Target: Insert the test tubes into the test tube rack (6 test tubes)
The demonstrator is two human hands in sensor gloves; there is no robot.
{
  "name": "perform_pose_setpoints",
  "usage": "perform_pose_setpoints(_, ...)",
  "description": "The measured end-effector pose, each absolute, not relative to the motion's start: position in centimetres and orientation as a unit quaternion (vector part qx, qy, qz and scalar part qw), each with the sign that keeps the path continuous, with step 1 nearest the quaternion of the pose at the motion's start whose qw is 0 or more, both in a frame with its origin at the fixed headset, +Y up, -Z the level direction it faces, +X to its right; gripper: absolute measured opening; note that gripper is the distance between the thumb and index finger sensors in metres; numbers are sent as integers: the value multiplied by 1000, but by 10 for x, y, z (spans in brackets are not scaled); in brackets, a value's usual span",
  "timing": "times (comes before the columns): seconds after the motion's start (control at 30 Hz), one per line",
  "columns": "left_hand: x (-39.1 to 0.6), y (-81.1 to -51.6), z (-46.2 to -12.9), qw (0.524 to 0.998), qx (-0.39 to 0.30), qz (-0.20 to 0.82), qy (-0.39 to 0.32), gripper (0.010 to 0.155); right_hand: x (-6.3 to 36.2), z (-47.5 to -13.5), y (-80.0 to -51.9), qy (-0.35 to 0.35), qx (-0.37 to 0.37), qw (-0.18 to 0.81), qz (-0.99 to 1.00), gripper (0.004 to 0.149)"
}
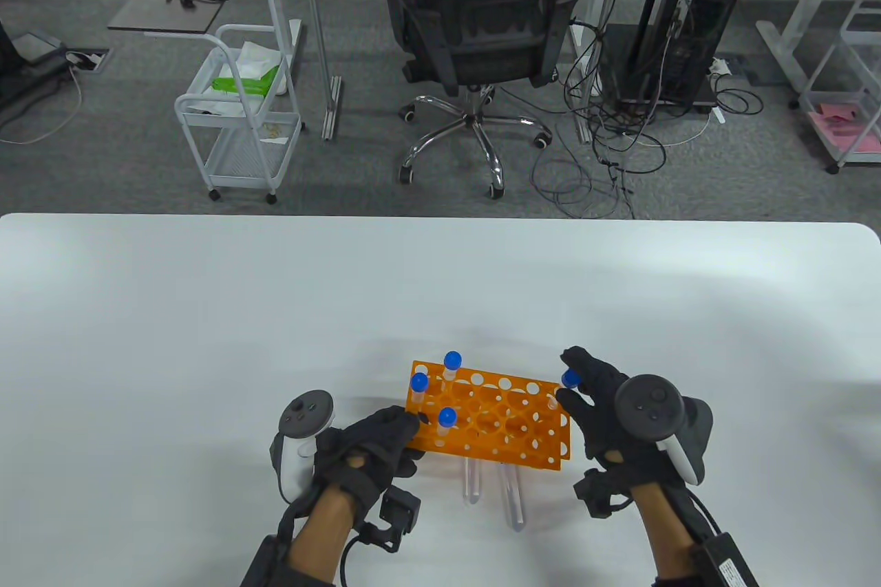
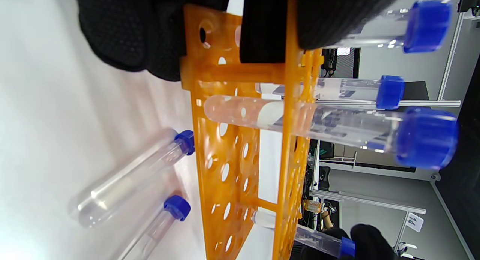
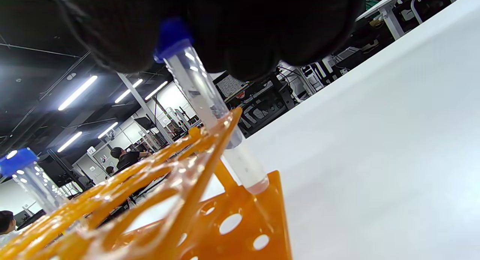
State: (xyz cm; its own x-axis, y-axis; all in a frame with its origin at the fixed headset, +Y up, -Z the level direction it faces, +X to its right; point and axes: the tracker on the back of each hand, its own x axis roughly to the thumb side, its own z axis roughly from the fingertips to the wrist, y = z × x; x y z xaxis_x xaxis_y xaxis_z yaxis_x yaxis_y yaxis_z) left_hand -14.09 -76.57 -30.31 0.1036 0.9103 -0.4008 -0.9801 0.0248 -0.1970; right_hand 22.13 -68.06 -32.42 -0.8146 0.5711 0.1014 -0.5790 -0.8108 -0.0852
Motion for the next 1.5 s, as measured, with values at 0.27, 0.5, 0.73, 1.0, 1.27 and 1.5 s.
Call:
perform_pose_setpoints(0.27,-155,-766,-305,701,-200,677,99,43,229,-326,-681,-62,12,324,944,68)
perform_pose_setpoints(0.5,-177,-763,-307,685,-175,697,117,43,225,-327,-686,-41,-17,304,952,61)
perform_pose_setpoints(0.73,-195,-761,-306,663,-145,721,138,43,205,-330,-710,119,-10,288,950,51)
perform_pose_setpoints(1.0,-206,-761,-306,656,-130,727,153,43,162,-326,-737,178,23,143,973,60)
perform_pose_setpoints(1.27,-209,-762,-306,654,-127,729,159,43,148,-324,-752,176,22,70,982,63)
perform_pose_setpoints(1.5,-207,-763,-307,654,-136,728,155,42,140,-325,-755,151,9,37,988,57)
